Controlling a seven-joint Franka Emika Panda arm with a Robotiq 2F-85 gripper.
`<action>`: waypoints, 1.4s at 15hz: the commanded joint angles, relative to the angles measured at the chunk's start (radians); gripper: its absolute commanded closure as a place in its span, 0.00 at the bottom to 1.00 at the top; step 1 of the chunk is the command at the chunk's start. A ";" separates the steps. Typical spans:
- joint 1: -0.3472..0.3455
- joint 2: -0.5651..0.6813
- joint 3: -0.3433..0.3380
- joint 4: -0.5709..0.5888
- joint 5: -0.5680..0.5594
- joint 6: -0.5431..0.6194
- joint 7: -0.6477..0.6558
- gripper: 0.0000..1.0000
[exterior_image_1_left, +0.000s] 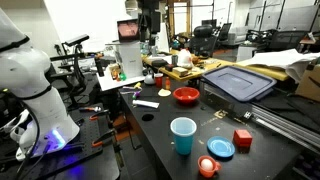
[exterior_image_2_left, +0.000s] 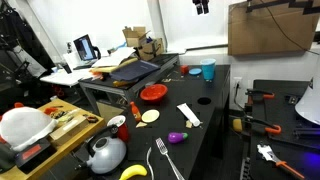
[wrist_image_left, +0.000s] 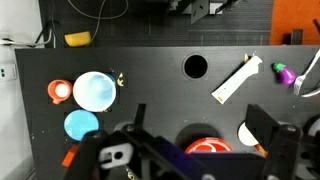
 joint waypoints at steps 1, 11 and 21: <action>-0.017 0.002 0.015 0.003 0.004 -0.003 -0.004 0.00; -0.017 0.023 0.020 0.003 0.009 0.006 0.017 0.00; 0.017 0.159 0.117 0.017 0.090 0.150 0.124 0.00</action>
